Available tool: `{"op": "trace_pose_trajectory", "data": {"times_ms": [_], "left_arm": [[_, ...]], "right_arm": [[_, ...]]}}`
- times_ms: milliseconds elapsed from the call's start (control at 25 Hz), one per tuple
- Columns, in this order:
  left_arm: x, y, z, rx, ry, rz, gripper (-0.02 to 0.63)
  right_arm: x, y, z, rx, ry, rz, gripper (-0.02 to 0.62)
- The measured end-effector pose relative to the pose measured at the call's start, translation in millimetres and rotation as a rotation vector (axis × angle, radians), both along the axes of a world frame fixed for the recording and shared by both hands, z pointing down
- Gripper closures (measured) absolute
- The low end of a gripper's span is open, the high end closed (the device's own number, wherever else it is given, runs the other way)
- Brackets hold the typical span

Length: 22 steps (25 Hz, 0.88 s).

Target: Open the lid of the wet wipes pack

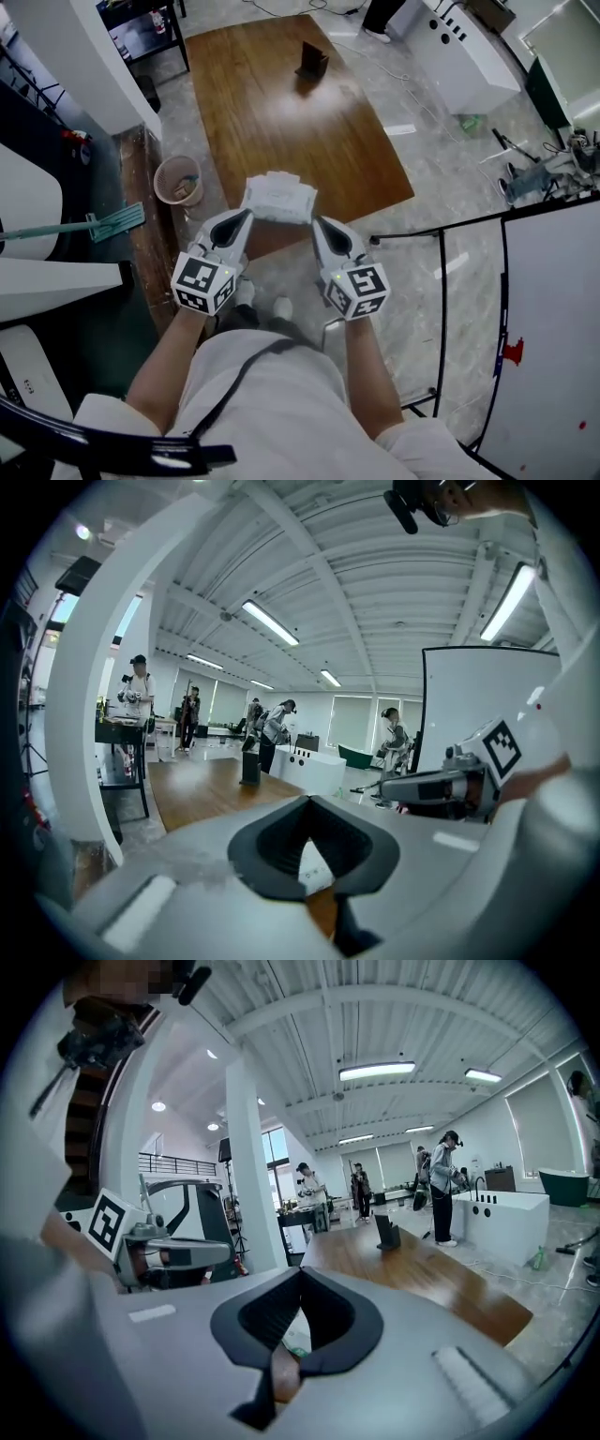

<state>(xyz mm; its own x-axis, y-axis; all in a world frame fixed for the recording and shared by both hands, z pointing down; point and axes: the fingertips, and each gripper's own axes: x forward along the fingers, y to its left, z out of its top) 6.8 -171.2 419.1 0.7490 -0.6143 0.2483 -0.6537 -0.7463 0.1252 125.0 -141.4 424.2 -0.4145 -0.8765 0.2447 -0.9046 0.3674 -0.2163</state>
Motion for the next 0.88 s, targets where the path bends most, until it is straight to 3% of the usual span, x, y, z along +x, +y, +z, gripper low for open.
{"op": "trace_pose_trajectory", "data": {"times_ms": [400, 880], "left_arm": [[4, 16, -36, 0.067, 0.022, 0.018, 0.6], [4, 24, -48, 0.074, 0.062, 0.012, 0.6]], "right_arm": [[0, 26, -46, 0.102, 0.009, 0.016, 0.586], [-3, 35, -55, 0.117, 0.038, 0.022, 0.588]]}}
